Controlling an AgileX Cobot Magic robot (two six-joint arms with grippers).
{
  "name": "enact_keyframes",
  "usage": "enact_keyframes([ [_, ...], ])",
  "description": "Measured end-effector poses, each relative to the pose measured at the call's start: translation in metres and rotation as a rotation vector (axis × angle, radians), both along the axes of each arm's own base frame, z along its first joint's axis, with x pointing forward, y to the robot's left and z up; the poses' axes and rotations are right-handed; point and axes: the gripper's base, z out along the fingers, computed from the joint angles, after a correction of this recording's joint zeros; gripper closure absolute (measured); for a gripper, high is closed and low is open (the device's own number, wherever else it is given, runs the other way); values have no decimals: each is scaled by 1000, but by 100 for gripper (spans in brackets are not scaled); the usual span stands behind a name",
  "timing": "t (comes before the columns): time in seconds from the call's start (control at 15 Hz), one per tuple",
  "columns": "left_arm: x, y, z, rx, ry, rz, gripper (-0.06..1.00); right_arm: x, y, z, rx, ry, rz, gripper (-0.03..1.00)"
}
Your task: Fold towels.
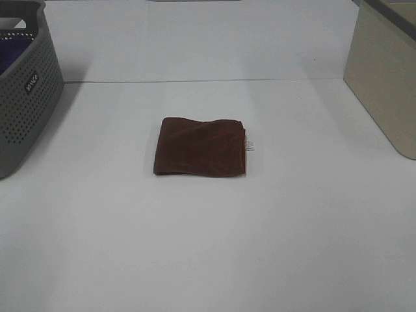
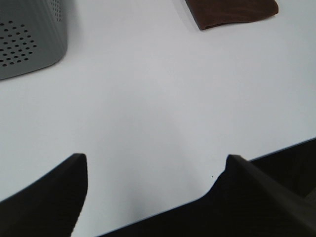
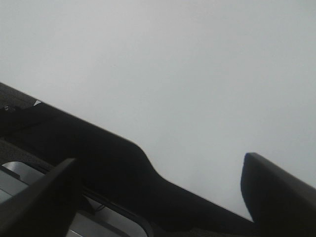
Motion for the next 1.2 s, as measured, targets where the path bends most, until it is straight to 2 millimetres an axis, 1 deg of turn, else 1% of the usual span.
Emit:
enact_keyframes([
  [1.2, 0, 0, 0, 17, -7, -20, 22, 0, 0, 0, 0, 0, 1, 14],
])
